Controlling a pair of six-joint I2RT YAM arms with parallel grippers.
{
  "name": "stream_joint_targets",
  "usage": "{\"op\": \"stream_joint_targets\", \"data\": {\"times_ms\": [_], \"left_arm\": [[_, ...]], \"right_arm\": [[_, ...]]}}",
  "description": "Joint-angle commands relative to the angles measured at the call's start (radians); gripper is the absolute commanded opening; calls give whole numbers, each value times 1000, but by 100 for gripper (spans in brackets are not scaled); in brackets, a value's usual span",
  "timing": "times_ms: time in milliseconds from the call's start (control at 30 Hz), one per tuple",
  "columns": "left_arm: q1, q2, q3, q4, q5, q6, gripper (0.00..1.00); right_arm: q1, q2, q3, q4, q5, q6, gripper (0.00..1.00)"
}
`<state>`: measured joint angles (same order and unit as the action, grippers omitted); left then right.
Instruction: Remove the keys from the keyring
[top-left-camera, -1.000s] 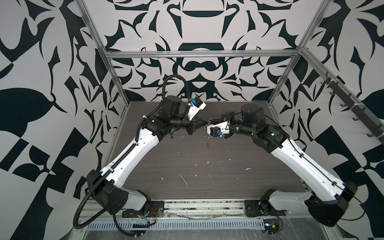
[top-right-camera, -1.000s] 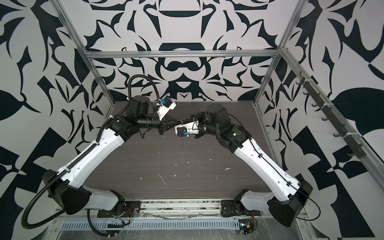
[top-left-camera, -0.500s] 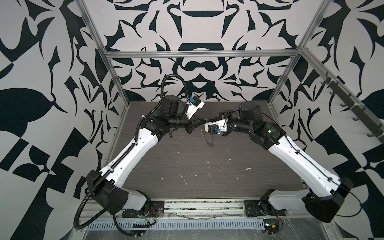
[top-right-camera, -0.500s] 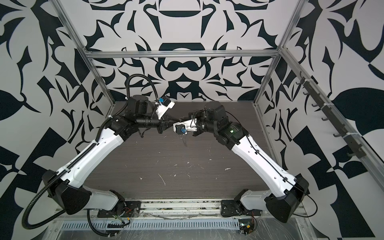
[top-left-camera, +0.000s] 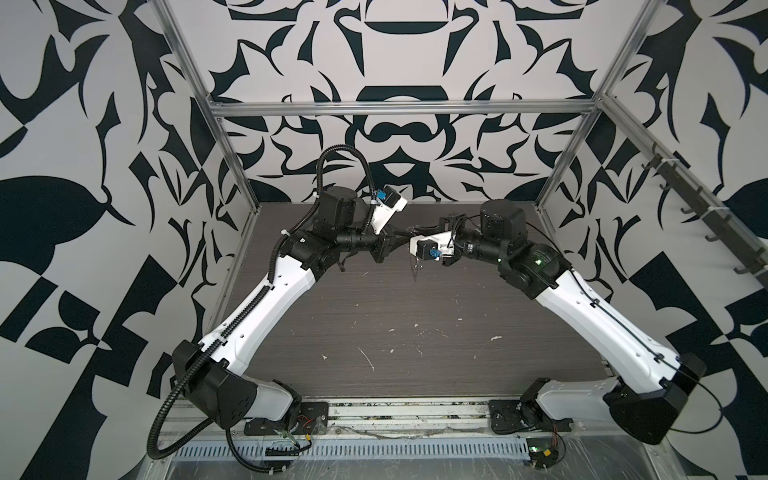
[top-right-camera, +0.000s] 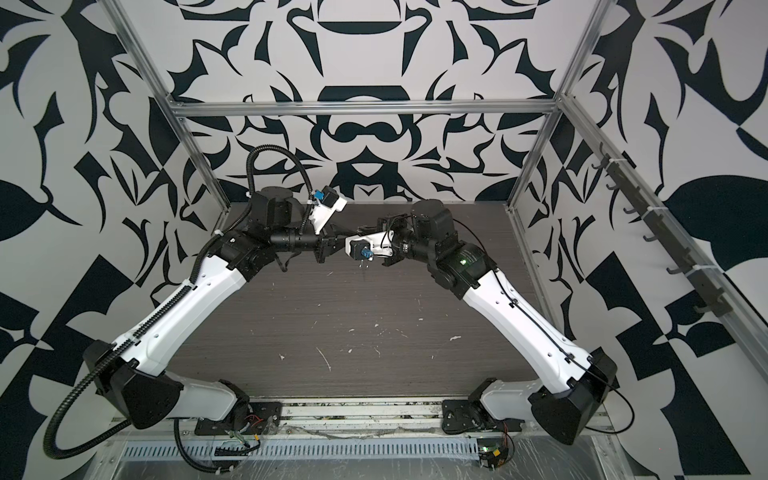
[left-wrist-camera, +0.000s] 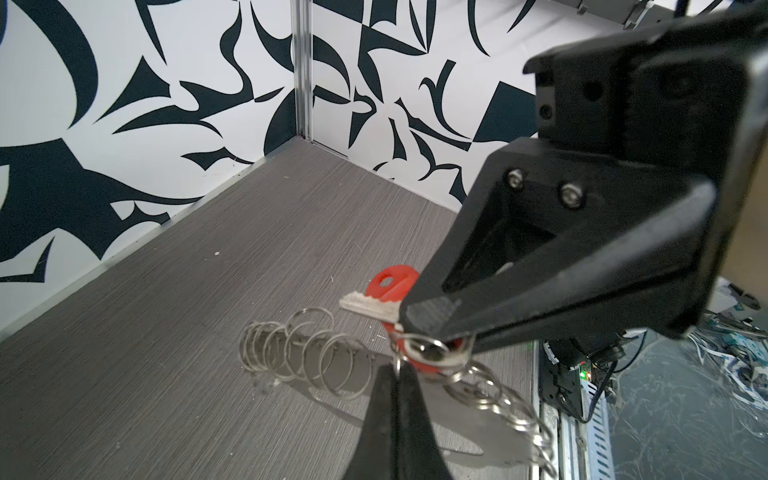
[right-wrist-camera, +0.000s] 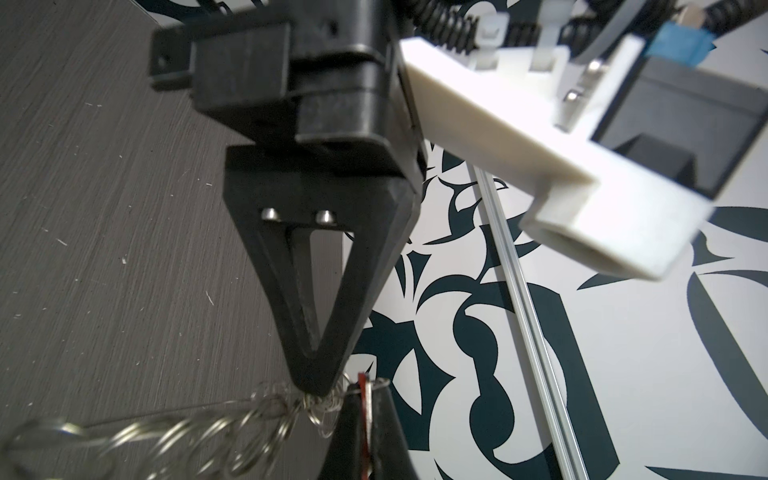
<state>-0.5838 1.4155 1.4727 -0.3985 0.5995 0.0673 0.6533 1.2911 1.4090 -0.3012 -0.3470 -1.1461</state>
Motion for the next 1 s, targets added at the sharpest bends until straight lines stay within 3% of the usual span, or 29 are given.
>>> {"op": "stream_joint_targets", "data": {"times_ms": [0,267,433,967], "left_arm": [[-39,30,15,46,38,9,0],[-9,22,64,9,23,7,0],[-2,34,74,-41,-67,33,0],[-1,-10,-6,96,-68,149,0]], "right_arm": [[54,3,36,169,-189,33,0],[54,-23,7,159,-183,44,0],[52,-67,-2,150,-130,17,0],[47,-175,-112,207,-5,-44,0]]}}
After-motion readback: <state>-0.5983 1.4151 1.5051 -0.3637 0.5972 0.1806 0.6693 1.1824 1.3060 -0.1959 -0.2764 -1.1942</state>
